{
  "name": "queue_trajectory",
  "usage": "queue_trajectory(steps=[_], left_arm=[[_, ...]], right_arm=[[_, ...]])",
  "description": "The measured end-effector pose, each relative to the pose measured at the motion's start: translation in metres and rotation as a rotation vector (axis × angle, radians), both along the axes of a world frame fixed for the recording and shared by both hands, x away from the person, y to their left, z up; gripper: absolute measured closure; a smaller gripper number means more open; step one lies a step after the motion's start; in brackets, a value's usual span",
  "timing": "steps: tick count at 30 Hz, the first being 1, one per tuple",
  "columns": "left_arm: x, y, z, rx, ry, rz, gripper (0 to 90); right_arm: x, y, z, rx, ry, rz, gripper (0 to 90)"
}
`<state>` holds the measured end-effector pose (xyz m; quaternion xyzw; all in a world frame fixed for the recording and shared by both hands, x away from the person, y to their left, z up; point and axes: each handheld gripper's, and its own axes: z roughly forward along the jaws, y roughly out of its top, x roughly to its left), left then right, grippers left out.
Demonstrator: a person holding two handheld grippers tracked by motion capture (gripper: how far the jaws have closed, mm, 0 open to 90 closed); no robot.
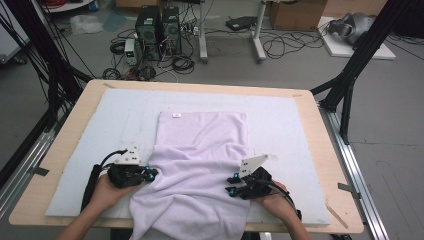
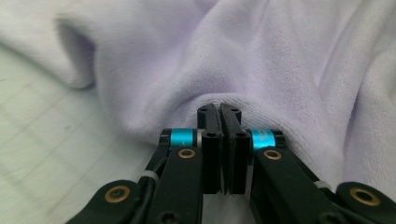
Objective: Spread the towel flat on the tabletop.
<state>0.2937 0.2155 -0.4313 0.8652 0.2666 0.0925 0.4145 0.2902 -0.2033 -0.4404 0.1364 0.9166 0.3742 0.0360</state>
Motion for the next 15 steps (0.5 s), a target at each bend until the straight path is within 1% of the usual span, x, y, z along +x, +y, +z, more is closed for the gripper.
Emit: queue_trajectory(steps=[1,4,5,6,8,9,10,11,13,14,15], left_arm=[[-0.001,0.004,0.002,-0.004,-0.005,0.009,87.1],[-0.005,0.024,0.013,-0.006,-0.032,0.045,87.1],[-0.006,0.028,0.016,-0.007,-0.036,0.049,87.1],[-0.008,0.033,0.018,-0.022,-0.034,0.061,87.0],[-0.010,0.037,0.020,-0.021,-0.040,0.069,86.5],[-0.012,0.038,0.020,-0.021,-0.045,0.070,84.2],[-0.013,0.038,0.019,-0.036,-0.035,0.065,78.8],[-0.013,0.037,0.018,-0.034,-0.030,0.054,76.2],[-0.014,0.032,0.012,-0.025,-0.006,0.030,74.6],[-0.014,0.028,0.008,-0.030,0.016,0.004,74.0],[-0.014,0.024,0.005,-0.028,0.027,-0.012,72.5]], right_arm=[[0.000,0.000,0.000,0.001,0.000,0.002,65.3],[0.001,0.000,0.000,0.003,0.004,0.005,65.3],[0.001,0.000,0.000,0.005,0.003,0.005,65.2],[0.001,0.000,0.000,0.005,0.001,0.003,64.8],[0.000,0.000,0.001,0.006,-0.001,-0.003,64.2],[0.000,-0.001,0.002,0.011,-0.004,-0.002,64.2],[0.000,-0.002,0.004,0.022,-0.010,-0.005,64.2],[-0.001,-0.004,0.006,0.040,-0.011,-0.012,64.3],[0.000,-0.006,0.008,0.048,-0.014,-0.015,64.7],[0.000,-0.006,0.008,0.040,-0.010,-0.015,64.7],[0.000,-0.006,0.008,0.039,-0.004,-0.012,64.7]])
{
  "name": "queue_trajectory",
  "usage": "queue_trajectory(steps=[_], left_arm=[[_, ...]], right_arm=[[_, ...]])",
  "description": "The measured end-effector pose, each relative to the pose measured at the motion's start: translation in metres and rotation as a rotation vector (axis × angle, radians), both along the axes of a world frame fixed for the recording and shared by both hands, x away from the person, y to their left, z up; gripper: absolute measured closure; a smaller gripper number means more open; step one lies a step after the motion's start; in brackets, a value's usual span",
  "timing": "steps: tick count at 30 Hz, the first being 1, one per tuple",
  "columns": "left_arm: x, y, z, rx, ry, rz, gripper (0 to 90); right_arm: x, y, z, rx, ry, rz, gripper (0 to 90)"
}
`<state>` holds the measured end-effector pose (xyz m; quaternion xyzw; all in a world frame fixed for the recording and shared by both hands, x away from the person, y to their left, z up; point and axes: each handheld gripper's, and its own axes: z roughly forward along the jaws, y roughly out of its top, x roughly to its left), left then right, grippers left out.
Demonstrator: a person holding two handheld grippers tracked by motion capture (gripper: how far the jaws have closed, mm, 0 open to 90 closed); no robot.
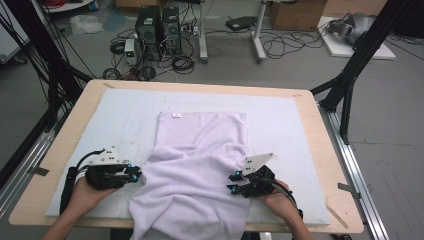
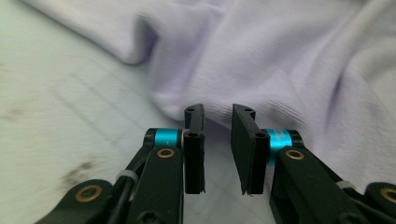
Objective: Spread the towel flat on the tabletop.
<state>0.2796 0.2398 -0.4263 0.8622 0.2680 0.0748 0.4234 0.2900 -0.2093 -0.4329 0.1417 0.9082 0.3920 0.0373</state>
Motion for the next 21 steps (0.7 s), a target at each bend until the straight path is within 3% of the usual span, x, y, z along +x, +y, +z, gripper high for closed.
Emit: queue_trajectory(steps=[3,5,6,8,10,14,21], left_arm=[[0.000,-0.018,-0.010,0.022,0.035,-0.045,66.1],[0.000,-0.028,-0.015,0.041,0.040,-0.063,66.7],[-0.001,-0.033,-0.016,0.055,0.023,-0.063,69.9],[0.001,-0.037,-0.015,0.042,0.041,-0.079,83.5],[0.000,-0.039,-0.015,0.048,0.028,-0.076,86.3],[-0.003,-0.030,-0.010,0.054,0.006,-0.054,87.3],[-0.012,0.010,0.012,0.035,-0.046,0.032,87.2]], right_arm=[[-0.001,0.003,-0.004,-0.028,0.007,0.004,64.7],[-0.001,0.005,-0.007,-0.045,0.001,0.012,64.8],[-0.001,0.005,-0.007,-0.045,0.005,0.008,65.0],[-0.001,0.005,-0.007,-0.042,0.008,0.006,65.1],[0.000,0.005,-0.008,-0.039,0.011,0.006,65.2],[0.000,0.005,-0.008,-0.040,0.008,0.009,65.2],[0.000,0.005,-0.008,-0.040,0.009,0.010,65.5]])
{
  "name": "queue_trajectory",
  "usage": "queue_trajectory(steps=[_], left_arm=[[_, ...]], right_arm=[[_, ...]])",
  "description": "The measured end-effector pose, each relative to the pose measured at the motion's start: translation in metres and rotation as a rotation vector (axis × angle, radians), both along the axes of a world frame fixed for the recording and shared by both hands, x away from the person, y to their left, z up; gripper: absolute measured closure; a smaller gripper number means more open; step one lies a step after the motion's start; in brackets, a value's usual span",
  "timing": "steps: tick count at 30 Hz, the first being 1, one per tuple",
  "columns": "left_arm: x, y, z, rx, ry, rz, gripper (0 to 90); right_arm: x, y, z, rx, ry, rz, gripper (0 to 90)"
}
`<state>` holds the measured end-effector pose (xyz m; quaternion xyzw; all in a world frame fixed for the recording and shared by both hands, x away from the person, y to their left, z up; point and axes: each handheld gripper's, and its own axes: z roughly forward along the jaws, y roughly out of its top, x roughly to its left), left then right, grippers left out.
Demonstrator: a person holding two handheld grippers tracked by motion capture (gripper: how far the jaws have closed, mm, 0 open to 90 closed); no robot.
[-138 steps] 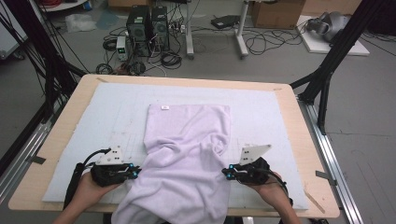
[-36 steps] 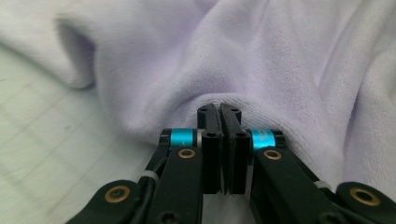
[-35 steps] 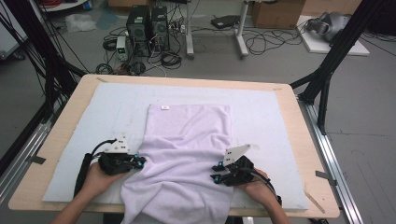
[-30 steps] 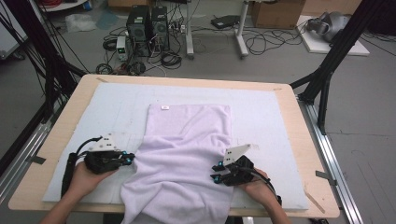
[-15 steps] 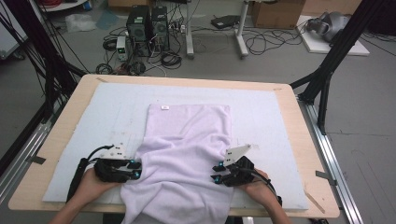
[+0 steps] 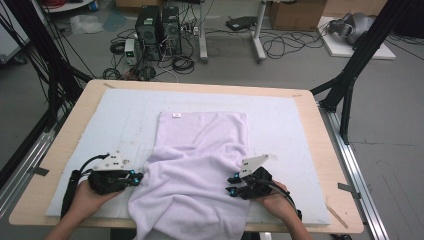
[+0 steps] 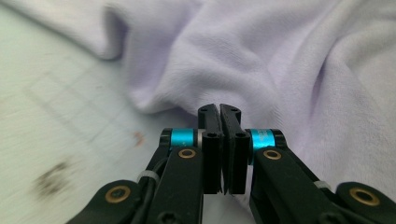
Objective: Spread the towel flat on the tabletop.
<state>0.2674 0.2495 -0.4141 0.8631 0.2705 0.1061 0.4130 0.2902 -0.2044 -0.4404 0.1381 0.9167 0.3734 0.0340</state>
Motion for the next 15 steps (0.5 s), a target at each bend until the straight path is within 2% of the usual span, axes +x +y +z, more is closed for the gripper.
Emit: queue_trajectory(steps=[4,7,10,12,14,15], left_arm=[[-0.004,0.012,0.003,-0.019,-0.011,0.037,83.9],[-0.005,0.008,-0.001,-0.037,0.009,0.010,70.5],[-0.004,-0.008,-0.008,-0.020,0.028,-0.041,63.4],[-0.003,-0.018,-0.014,0.003,0.042,-0.055,60.9],[-0.002,-0.025,-0.021,0.030,0.056,-0.063,61.0],[-0.001,-0.026,-0.024,0.044,0.060,-0.071,63.7]], right_arm=[[-0.001,0.000,0.001,0.000,-0.006,-0.007,65.2],[-0.001,-0.002,0.005,0.025,-0.013,-0.009,65.2],[-0.003,-0.004,0.010,0.064,-0.008,0.004,64.9],[-0.005,-0.003,0.013,0.081,0.001,0.015,64.0],[-0.008,-0.002,0.012,0.068,0.003,0.034,63.4],[-0.009,0.000,0.010,0.050,0.002,0.043,63.4]])
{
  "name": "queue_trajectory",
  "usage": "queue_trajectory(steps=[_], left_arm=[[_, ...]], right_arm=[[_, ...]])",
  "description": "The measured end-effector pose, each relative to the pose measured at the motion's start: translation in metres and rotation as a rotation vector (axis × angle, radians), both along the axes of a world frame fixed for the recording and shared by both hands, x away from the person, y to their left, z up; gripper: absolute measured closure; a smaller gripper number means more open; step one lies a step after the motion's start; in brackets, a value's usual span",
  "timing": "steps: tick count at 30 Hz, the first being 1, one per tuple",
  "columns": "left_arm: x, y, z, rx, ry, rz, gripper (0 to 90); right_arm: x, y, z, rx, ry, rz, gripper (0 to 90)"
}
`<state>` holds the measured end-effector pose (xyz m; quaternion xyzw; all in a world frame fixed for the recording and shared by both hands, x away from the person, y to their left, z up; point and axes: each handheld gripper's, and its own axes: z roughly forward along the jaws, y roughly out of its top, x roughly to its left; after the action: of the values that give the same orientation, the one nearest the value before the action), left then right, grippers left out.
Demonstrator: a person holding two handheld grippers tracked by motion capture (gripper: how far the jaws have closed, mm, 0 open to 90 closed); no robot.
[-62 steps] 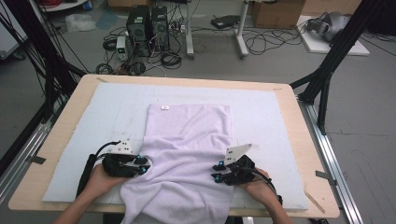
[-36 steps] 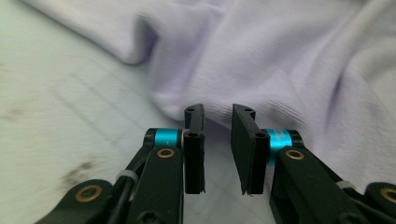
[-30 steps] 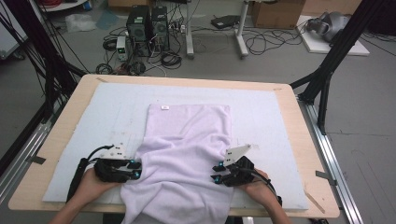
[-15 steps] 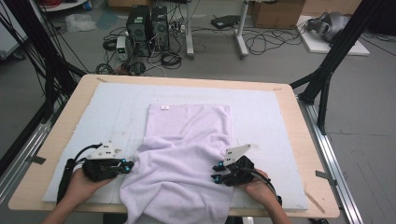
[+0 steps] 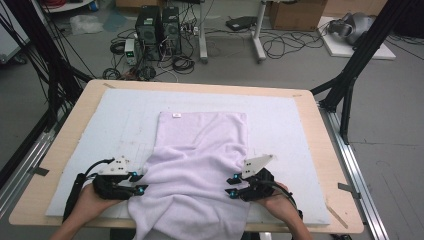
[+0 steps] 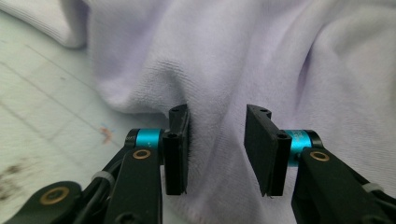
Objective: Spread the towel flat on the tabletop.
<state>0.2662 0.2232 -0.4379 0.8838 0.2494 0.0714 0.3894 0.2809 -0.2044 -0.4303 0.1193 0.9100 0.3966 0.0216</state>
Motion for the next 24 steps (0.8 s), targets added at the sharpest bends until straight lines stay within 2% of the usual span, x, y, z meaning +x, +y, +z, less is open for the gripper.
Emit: queue_trajectory(steps=[1,3,5,6,7,9,11,12,14,16,19,21,22,24], left_arm=[[-0.001,-0.001,-0.003,-0.001,-0.024,0.000,68.6],[0.001,0.000,-0.003,-0.004,-0.021,0.005,80.0],[0.003,0.000,-0.002,-0.006,-0.021,0.010,83.2],[0.004,0.000,-0.001,0.003,-0.035,0.017,83.7],[0.005,0.000,0.000,0.003,-0.049,0.028,84.0],[0.010,0.000,0.003,-0.009,-0.061,0.042,84.1],[0.015,-0.001,0.006,-0.018,-0.082,0.073,84.1],[0.018,-0.001,0.007,-0.019,-0.089,0.084,84.0],[0.028,-0.004,0.010,-0.016,-0.109,0.121,83.7],[0.037,-0.006,0.008,-0.017,-0.098,0.135,83.4],[0.042,-0.007,0.003,-0.010,-0.077,0.132,79.3],[0.039,-0.003,0.004,-0.015,-0.084,0.132,73.2],[0.037,0.000,0.005,-0.018,-0.085,0.128,69.5],[0.031,0.008,0.011,-0.027,-0.099,0.138,64.1]], right_arm=[[-0.001,0.001,-0.002,-0.011,0.010,0.003,63.4],[0.000,0.004,-0.010,-0.045,0.029,0.013,67.1],[0.001,0.004,-0.010,-0.039,0.015,0.014,83.3],[0.004,0.004,-0.009,-0.044,0.030,0.020,87.0],[0.005,0.005,-0.008,-0.054,0.025,0.021,87.5],[0.008,0.006,-0.003,-0.062,-0.022,-0.011,87.8],[0.014,0.003,0.004,-0.042,-0.051,-0.055,88.1],[0.019,0.001,0.009,-0.040,-0.081,-0.091,88.1],[0.028,0.001,0.012,-0.045,-0.100,-0.121,88.1],[0.040,0.004,0.008,-0.070,-0.096,-0.147,88.1],[0.049,0.005,-0.001,-0.082,-0.050,-0.153,87.3],[0.049,0.002,0.001,-0.061,-0.045,-0.158,80.8],[0.047,-0.001,0.005,-0.034,-0.043,-0.166,78.9],[0.042,-0.005,0.011,0.002,-0.065,-0.174,76.1]])
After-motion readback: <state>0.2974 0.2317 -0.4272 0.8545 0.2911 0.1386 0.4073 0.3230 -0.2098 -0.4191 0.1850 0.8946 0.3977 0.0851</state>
